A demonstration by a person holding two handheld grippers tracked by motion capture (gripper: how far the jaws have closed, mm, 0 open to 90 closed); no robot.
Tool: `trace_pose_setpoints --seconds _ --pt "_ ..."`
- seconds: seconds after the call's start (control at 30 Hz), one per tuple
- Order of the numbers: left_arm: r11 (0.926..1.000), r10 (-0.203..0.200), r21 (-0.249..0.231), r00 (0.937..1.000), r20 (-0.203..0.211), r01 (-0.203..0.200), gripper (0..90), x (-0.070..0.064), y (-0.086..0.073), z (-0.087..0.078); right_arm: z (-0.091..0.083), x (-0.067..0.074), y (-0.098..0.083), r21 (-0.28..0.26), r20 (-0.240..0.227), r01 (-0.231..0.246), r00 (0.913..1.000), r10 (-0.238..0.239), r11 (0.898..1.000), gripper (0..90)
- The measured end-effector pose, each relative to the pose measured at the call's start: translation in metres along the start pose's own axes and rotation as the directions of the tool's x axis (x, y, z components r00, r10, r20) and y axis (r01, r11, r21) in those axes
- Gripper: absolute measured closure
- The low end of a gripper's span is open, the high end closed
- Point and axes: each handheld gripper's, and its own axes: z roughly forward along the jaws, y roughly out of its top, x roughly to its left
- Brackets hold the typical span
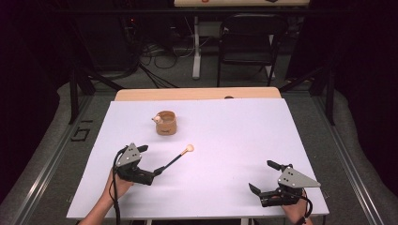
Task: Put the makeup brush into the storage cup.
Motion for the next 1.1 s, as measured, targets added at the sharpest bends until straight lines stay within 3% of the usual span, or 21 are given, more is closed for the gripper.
trace_pose_setpoints --seconds 0.2,0.3,0.53,0.8,0.87,0.9,0.97,1.07,1.1 --pt "0.9987 -0.003 0.051 0.9999 0.01 0.003 0.3 0.002 0.009 0.004 -0.001 0.0 0.0 -0.007 0.003 -0.001 1.0 0.001 1.0 0.0" --pt "0.9948 0.001 0.101 0.9998 0.02 -0.003 0.3 0.003 0.018 0.008 0.0 0.0 0.0 -0.006 0.004 -0.001 1.0 0.001 1.0 0.0" --pt "0.9862 -0.001 0.166 0.9999 0.011 -0.001 0.3 0.005 0.032 0.012 -0.001 0.001 0.0 -0.006 0.001 -0.001 1.0 0.001 1.0 0.0" --pt "0.9785 0.002 0.206 1.0 0.0 -0.002 0.3 0.007 0.051 0.015 0.0 0.0 0.0 -0.001 0.001 0.001 1.0 -0.001 1.0 0.0" --pt "0.9707 0.009 0.24 1.0 -0.002 -0.008 0.3 0.008 0.056 0.018 0.0 0.0 0.0 -0.004 0.002 0.0 1.0 0.0 1.0 0.0" --pt "0.9707 0.009 0.24 1.0 -0.002 -0.008 0.3 0.008 0.056 0.018 -0.001 0.0 0.0 -0.003 0.0 -0.001 1.0 0.001 1.0 0.0" --pt "0.9606 0.008 0.278 1.0 -0.001 -0.007 0.3 0.008 0.061 0.023 -0.001 0.0 0.0 -0.007 0.0 -0.003 1.0 0.003 1.0 0.0" --pt "0.9548 0.013 0.297 0.9999 -0.002 -0.012 0.0 0.009 0.063 0.026 0.0 0.0 0.0 -0.006 -0.001 -0.005 1.0 0.005 1.0 0.0" --pt "0.9473 0.009 0.32 0.9999 -0.006 -0.007 0.0 0.009 0.065 0.03 -0.001 0.0 0.0 -0.003 -0.002 -0.005 1.0 0.005 1.0 0.0"
